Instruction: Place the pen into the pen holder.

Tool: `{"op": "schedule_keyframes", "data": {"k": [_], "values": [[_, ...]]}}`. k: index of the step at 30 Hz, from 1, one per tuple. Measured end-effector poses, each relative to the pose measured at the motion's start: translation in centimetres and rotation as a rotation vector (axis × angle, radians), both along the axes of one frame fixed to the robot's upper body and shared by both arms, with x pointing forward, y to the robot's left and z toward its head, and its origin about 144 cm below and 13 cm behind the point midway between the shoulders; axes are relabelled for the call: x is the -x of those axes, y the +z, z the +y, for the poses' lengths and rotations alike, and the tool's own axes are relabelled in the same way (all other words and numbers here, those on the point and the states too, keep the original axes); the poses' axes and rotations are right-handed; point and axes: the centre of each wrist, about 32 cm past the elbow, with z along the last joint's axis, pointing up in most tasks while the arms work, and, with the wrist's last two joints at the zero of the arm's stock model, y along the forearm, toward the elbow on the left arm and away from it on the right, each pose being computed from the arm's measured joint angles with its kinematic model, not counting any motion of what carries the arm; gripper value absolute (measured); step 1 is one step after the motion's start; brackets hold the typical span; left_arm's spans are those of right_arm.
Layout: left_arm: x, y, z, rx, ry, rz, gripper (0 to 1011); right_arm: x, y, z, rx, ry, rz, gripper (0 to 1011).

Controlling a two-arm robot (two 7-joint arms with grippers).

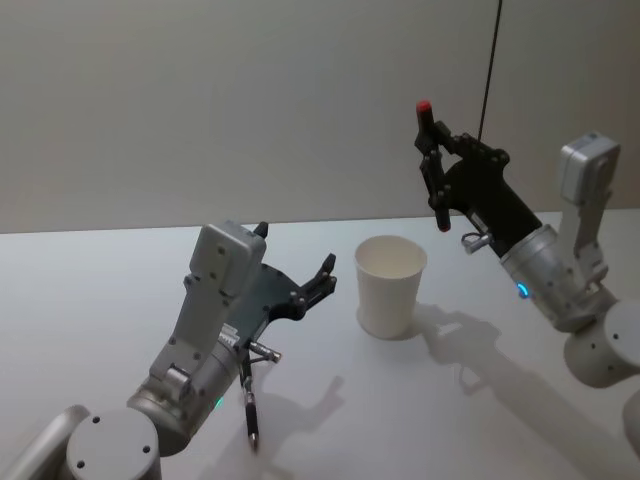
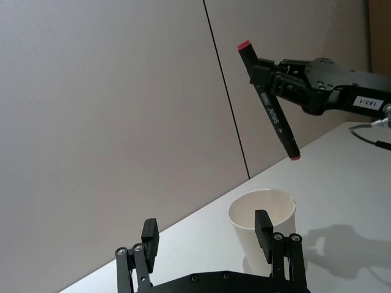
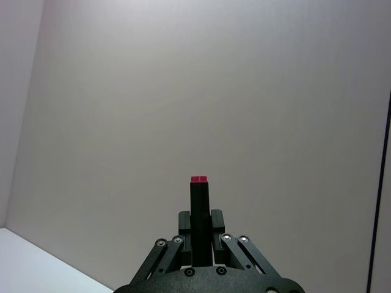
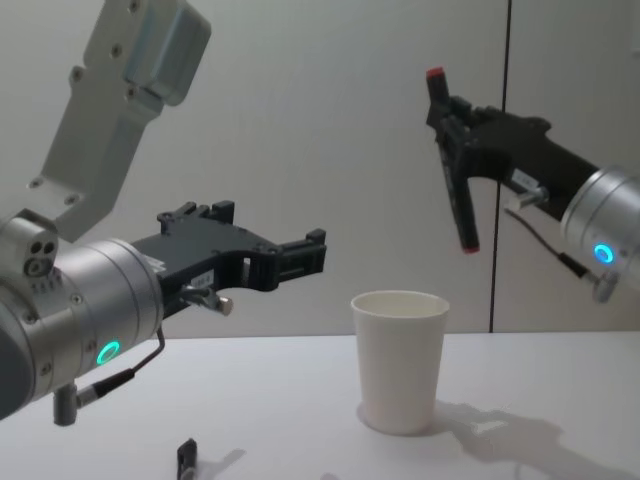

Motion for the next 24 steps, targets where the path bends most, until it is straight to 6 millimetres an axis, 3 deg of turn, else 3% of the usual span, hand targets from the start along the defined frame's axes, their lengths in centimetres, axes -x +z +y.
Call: {"op": "schedule_keyframes", "data": {"k": [24], "values": [[0.0,0.0,0.0,0.0,0.0,0.0,1004,-1.2,-3.6,2.3,-0.051,0.049,0.033,173]]}}
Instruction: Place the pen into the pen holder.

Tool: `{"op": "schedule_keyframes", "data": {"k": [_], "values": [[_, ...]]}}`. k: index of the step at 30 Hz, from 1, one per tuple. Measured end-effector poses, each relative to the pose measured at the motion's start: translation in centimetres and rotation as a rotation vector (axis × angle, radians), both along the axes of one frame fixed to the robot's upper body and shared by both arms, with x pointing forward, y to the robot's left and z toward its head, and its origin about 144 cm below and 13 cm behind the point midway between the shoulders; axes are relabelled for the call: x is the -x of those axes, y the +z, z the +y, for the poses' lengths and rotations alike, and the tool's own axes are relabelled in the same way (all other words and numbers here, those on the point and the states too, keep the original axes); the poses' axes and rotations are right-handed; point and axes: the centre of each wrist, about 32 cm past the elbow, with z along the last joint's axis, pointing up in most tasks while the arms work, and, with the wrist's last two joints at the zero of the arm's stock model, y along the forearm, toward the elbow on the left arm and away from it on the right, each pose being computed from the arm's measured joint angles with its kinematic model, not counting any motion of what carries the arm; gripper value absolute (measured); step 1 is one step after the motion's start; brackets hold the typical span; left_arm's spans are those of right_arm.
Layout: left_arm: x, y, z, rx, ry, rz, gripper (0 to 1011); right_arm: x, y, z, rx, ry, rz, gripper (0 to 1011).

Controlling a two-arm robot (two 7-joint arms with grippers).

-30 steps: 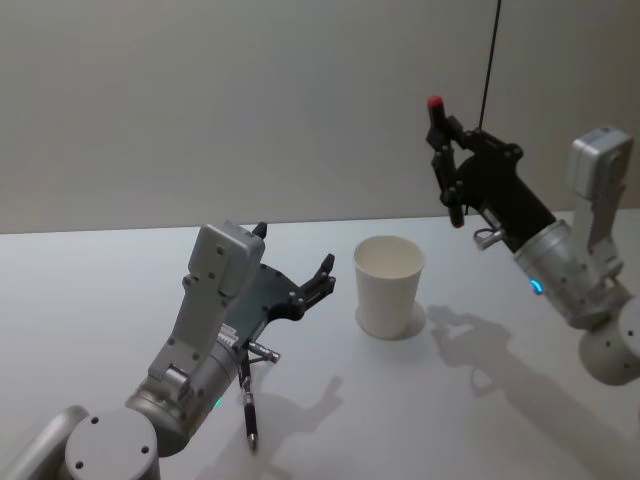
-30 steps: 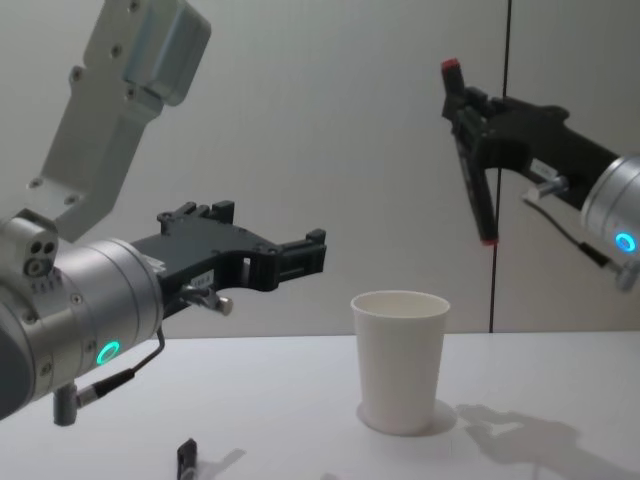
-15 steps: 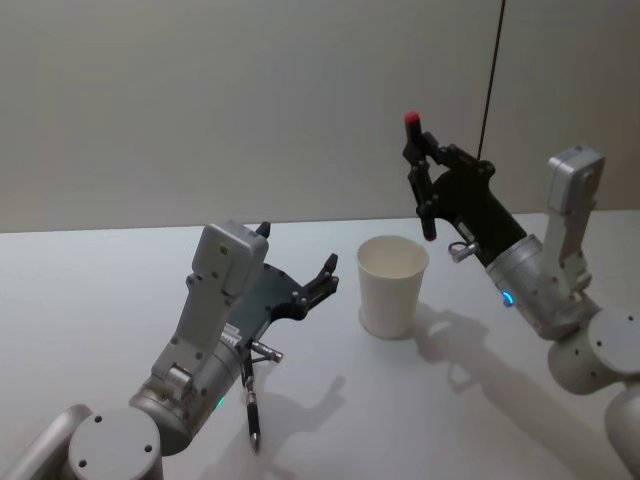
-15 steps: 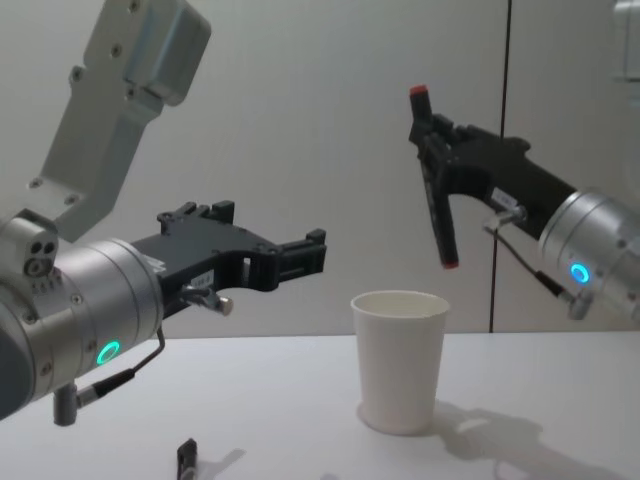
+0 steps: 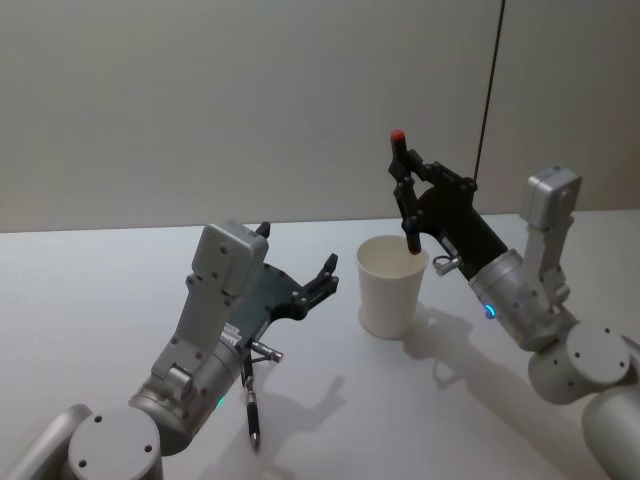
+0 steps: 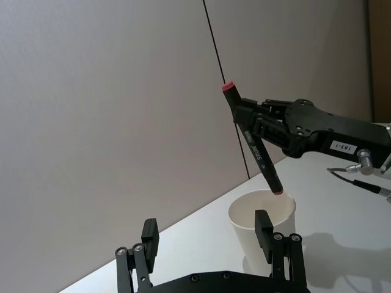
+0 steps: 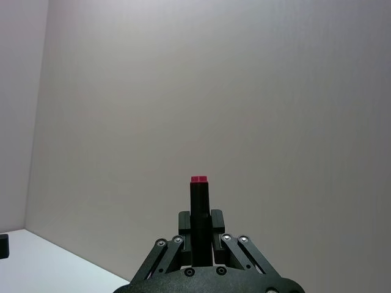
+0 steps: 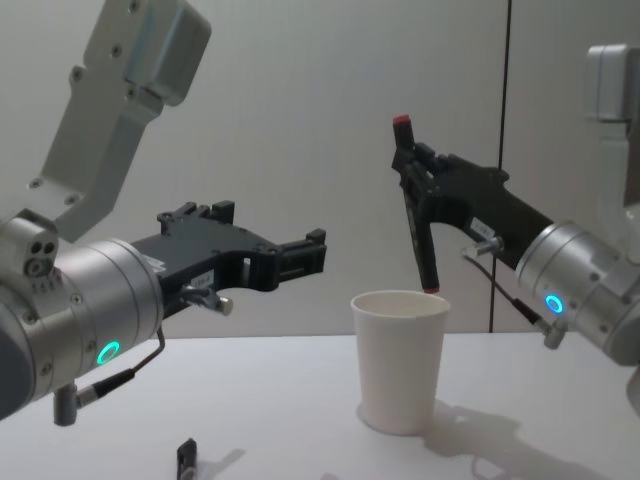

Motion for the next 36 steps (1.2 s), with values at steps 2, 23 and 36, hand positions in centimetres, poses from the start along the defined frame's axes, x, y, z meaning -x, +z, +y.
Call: {"op": "schedule_keyframes", "data": {"k": [2,23,36], "values": [[0.0,0.0,0.0,0.0,0.0,0.0,1004,-0.1,-0.2,0.1,0.0,0.001,0.001,173],[0.0,0.0,0.0,0.0,0.0,0.0,1004,-0.7,-1.6,1.2,-0.001,0.02,-0.001,487],[0.0,0.0,0.0,0.0,0.0,0.0,1004,-0.5,-1.3,1.0,0.005,0.017,0.003,897]]}}
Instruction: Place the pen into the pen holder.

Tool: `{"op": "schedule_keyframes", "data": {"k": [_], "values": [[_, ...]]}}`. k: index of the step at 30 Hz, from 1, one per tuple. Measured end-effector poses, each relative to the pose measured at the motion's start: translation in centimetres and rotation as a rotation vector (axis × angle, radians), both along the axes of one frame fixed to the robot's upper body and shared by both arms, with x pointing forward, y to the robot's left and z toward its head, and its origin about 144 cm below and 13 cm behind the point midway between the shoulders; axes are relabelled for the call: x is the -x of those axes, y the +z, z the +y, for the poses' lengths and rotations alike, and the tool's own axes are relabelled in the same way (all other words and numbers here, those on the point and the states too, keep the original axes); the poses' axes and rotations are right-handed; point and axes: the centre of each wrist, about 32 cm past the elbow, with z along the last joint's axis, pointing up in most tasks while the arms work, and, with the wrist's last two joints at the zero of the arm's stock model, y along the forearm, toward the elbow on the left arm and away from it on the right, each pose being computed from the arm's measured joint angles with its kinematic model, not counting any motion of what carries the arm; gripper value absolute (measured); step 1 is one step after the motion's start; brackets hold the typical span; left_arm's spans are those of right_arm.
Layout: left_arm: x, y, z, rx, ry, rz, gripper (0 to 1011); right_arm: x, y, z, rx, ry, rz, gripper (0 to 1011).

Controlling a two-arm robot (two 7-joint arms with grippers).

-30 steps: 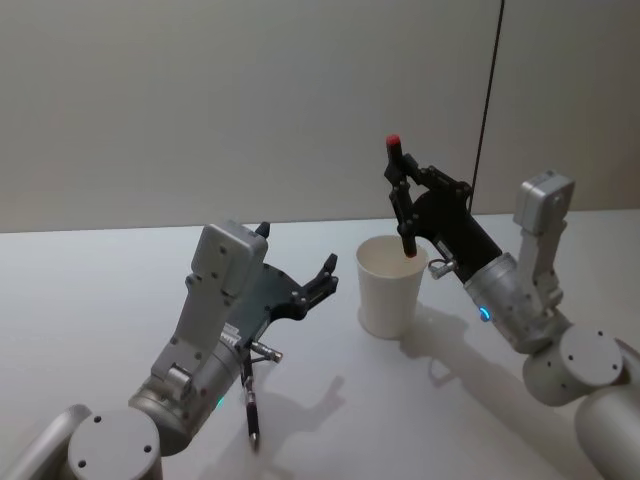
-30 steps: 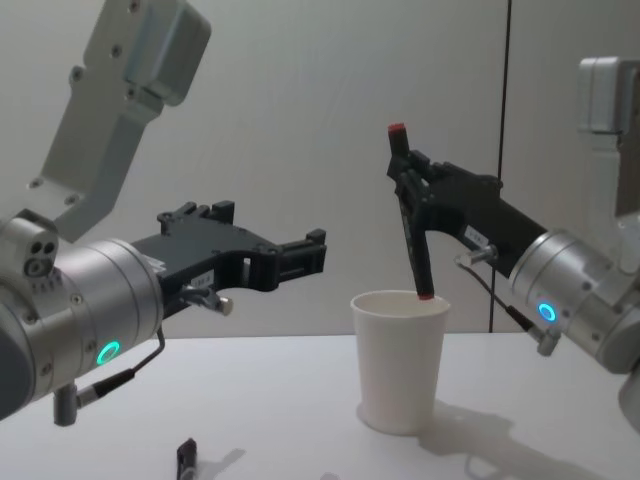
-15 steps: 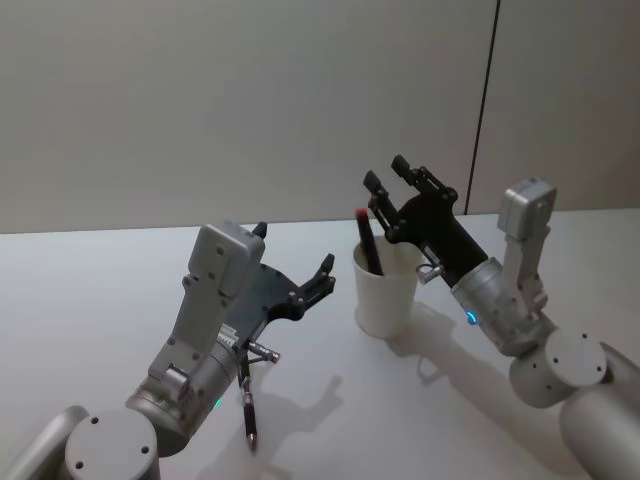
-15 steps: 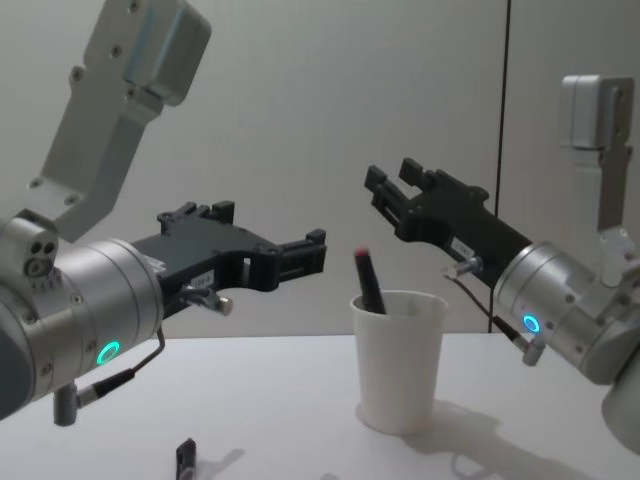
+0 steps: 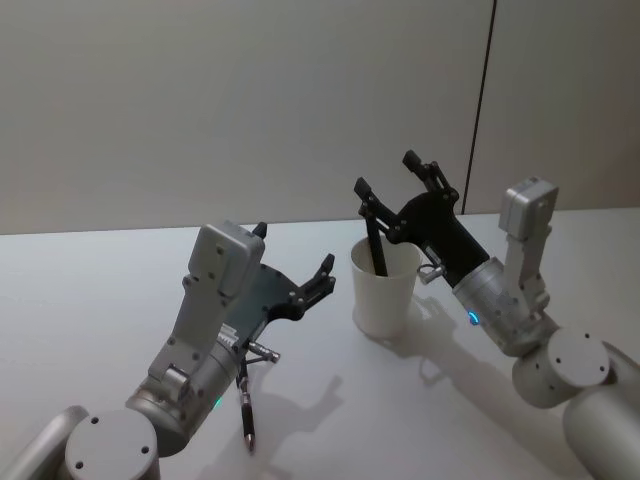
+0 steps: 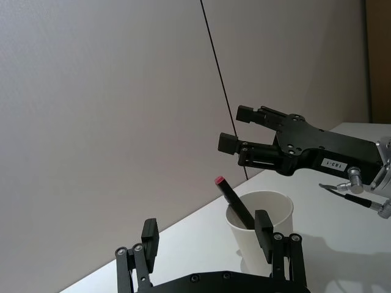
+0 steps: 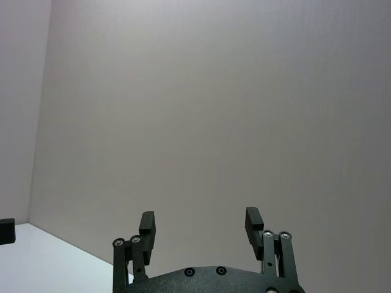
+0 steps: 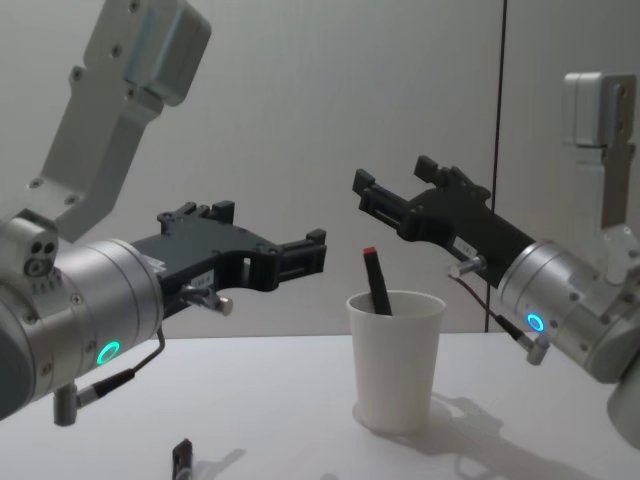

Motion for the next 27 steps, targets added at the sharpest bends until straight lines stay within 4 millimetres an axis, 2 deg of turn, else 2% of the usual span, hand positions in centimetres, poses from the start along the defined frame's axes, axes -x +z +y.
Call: {"op": "schedule_keyframes", "data": {"k": [5,18,27], "values": [[0.0,0.0,0.0,0.0,0.0,0.0,1004,0.4,0.4,-0.3,0.007,-0.007,0.007,999],[0.0,0.0,0.0,0.0,0.0,0.0,1004,2.1,2.3,-1.9,0.023,-0.043,0.083,1002],[0.0,0.0,0.0,0.0,0.0,0.0,1004,3.8,3.9,-3.8,0.031,-0.082,0.147,1001]]}}
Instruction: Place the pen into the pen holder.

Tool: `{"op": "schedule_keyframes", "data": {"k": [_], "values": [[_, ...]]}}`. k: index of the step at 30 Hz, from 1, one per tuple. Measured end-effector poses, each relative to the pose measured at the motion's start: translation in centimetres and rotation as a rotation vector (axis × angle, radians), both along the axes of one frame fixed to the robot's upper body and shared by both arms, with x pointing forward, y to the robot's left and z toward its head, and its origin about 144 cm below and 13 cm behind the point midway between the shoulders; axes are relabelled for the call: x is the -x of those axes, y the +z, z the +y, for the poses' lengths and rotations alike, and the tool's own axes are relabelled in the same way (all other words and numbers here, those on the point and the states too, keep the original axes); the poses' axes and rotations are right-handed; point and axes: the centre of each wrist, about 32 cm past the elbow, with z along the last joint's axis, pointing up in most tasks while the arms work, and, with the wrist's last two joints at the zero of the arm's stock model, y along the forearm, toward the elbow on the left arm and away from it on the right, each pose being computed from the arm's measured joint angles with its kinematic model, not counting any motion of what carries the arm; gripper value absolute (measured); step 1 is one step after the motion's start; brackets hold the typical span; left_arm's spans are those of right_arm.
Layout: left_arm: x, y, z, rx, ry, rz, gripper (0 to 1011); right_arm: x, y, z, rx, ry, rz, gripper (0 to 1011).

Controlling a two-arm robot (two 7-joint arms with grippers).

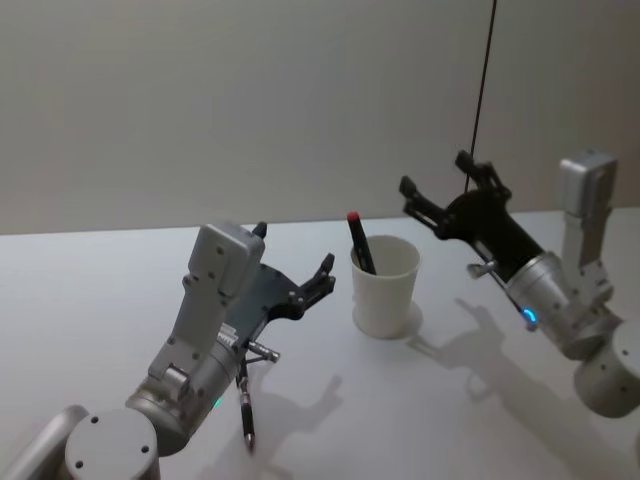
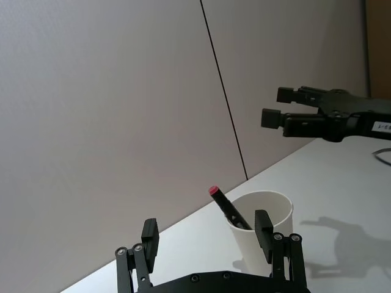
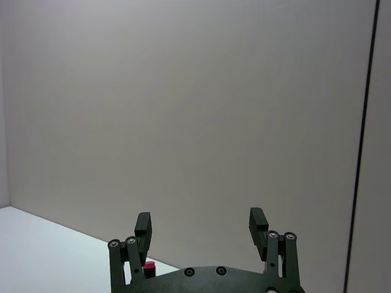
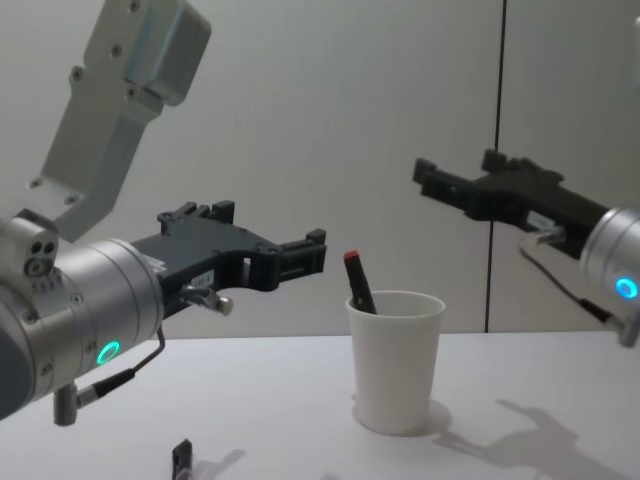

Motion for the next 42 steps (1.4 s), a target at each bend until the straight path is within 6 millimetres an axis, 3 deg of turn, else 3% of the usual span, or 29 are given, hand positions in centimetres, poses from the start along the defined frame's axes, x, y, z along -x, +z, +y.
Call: {"op": "schedule_keyframes", "data": {"k": [18,31,42], "values": [[0.0,0.0,0.0,0.0,0.0,0.0,1004,4.6,2.2,-3.8,0.017,-0.09,0.115,1001],[0.0,0.0,0.0,0.0,0.0,0.0,1004,8.4,2.4,-6.0,0.026,-0.155,0.207,1001],[0.0,0.0,0.0,0.0,0.0,0.0,1004,10.4,2.3,-7.1,0.043,-0.191,0.266,1001]]}}
